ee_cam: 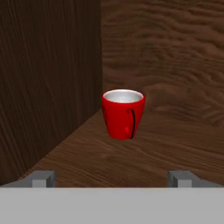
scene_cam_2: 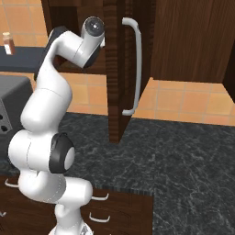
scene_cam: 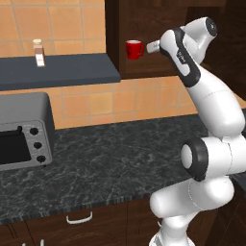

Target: Gather all objects into one cabinet and sort the glasses and bowls to opposite sides.

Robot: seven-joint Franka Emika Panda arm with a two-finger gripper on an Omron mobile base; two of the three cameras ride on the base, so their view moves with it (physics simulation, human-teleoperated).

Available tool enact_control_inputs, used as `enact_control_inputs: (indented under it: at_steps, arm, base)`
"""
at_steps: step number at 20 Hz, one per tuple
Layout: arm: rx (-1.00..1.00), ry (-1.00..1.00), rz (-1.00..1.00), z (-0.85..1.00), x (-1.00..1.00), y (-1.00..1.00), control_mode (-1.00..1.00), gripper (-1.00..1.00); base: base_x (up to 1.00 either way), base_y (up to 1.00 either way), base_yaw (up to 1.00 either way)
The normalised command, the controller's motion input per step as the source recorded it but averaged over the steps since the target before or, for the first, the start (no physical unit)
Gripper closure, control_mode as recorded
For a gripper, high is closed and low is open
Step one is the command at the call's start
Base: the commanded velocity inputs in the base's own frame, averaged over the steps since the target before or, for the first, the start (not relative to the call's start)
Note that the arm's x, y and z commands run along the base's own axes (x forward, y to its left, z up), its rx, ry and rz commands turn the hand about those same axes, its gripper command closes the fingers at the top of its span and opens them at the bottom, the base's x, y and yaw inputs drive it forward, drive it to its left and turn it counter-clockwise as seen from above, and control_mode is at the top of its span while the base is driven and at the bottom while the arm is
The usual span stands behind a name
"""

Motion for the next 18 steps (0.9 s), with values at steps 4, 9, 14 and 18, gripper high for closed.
enact_control_inputs:
  at_steps: [4,9,14,18]
  arm:
    - [0.0,0.0,0.0,-0.21,0.08,0.27,-1.0,-1.0]
    - [0.04,0.0,0.0,-0.07,0.51,0.14,-1.0,-1.0]
    - [0.1,0.03,0.0,0.0,0.86,0.0,-1.0,-1.0]
    - [0.03,0.0,0.0,0.0,0.41,0.0,-1.0,-1.0]
  base:
    - [0.0,0.0,0.0]
    - [0.0,0.0,0.0]
    - [0.0,0.0,0.0]
    - [0.0,0.0,0.0]
